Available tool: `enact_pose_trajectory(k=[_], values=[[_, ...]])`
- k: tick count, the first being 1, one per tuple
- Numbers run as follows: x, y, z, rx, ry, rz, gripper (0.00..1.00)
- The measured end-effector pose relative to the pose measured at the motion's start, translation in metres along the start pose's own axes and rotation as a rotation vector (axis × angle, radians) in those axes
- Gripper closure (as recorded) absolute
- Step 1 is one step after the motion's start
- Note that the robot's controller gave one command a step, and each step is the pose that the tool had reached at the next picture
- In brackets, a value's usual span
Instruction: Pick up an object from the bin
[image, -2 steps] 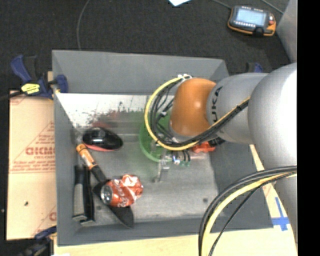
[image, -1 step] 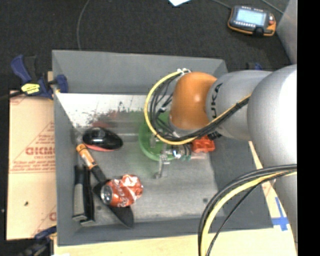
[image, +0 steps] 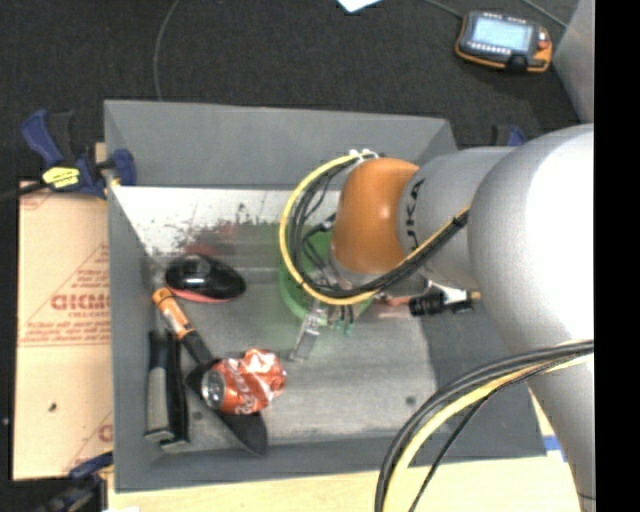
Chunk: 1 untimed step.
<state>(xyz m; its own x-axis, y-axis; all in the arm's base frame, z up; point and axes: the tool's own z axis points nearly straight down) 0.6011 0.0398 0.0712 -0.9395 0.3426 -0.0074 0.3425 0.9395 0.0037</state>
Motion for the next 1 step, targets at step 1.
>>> enact_pose_trajectory(k=[1], values=[[-0.0228, -0.0006, -0.0006, 0.004, 0.024, -0.003, 0.0]])
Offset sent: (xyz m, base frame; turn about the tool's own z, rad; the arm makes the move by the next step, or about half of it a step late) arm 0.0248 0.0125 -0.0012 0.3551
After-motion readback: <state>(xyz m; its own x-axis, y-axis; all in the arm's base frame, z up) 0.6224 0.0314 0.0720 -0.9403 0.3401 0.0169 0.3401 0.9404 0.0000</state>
